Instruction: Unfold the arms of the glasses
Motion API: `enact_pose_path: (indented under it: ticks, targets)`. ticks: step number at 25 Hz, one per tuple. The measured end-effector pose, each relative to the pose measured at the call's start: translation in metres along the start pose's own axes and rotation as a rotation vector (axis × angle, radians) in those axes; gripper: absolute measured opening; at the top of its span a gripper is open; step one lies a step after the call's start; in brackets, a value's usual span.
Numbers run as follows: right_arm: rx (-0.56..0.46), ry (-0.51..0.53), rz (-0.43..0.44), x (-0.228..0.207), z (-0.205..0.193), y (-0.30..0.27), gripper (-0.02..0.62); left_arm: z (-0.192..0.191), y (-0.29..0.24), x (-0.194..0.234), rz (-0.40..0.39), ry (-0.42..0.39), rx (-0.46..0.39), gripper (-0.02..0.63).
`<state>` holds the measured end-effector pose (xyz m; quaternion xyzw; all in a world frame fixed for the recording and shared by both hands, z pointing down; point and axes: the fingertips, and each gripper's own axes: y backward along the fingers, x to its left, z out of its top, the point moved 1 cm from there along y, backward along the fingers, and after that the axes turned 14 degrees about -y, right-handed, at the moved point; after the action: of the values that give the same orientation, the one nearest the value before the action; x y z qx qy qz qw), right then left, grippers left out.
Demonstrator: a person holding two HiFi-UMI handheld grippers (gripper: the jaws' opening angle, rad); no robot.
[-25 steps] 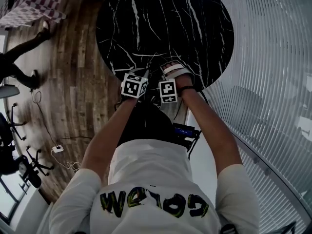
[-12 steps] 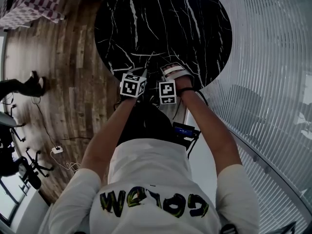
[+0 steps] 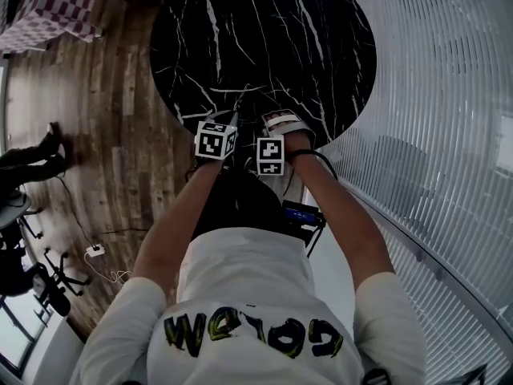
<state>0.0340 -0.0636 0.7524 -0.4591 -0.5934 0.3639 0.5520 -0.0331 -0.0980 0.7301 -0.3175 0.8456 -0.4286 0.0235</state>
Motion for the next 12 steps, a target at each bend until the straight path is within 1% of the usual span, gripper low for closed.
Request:
enact_pose_path:
  ticks: [8, 12]
  targets:
    - [0.012, -0.121, 0.029, 0.012, -0.002, 0.004, 0.015, 0.003, -0.003, -0.001, 0.011, -0.006, 0.002, 0.006]
    - [0.014, -0.165, 0.041, 0.018, -0.002, 0.007, 0.018, 0.003, -0.004, -0.001, 0.018, 0.002, -0.002, 0.006]
